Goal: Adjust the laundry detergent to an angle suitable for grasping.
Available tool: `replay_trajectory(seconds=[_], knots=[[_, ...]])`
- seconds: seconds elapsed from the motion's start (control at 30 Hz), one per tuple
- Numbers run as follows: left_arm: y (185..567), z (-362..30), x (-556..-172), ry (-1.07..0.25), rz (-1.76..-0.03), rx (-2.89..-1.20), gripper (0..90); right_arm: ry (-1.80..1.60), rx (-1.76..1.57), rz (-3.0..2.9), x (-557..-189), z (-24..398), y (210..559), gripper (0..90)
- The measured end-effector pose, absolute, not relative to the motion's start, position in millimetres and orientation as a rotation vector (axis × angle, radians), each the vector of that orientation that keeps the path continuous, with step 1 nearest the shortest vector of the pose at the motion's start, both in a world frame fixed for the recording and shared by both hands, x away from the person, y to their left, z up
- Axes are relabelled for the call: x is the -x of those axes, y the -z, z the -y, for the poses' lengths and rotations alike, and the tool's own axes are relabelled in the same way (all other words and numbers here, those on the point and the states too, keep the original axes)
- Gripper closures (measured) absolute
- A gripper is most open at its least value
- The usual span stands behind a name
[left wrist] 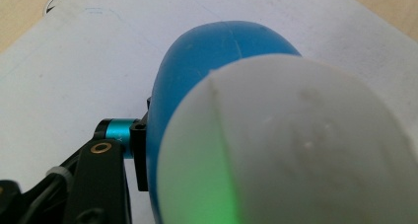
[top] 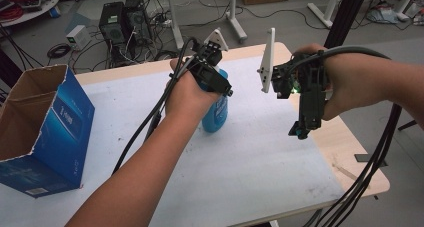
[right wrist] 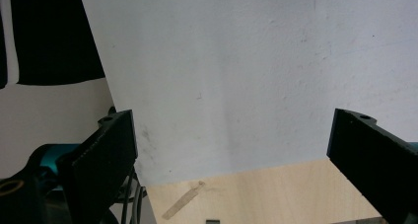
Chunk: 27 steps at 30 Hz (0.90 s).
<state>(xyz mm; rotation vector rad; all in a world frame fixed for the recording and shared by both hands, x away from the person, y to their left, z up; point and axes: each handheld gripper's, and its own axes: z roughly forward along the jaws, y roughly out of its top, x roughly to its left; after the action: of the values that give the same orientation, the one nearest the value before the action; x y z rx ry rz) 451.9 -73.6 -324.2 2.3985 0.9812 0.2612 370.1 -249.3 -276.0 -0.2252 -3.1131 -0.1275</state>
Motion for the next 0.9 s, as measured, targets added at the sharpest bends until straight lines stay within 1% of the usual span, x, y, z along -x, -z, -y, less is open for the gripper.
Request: replay_trajectory(seconds=[0.3, 0.57, 0.9], knots=[[324.1, 73.6, -451.5, -0.262, -0.975, -2.408, 40.1, 0.118, 0.234, 3.110, -369.9, 247.7, 276.0, 4.0], [323.0, 74.8, -448.1, -0.258, -0.933, -2.426, 40.5, 0.123, 0.225, 3.112, -369.0, 245.2, 275.3, 4.0], [308.5, 63.8, -444.2, -0.242, -0.906, -2.429, 40.5, 0.117, 0.250, 3.116, -367.4, 245.7, 273.0, 4.0]])
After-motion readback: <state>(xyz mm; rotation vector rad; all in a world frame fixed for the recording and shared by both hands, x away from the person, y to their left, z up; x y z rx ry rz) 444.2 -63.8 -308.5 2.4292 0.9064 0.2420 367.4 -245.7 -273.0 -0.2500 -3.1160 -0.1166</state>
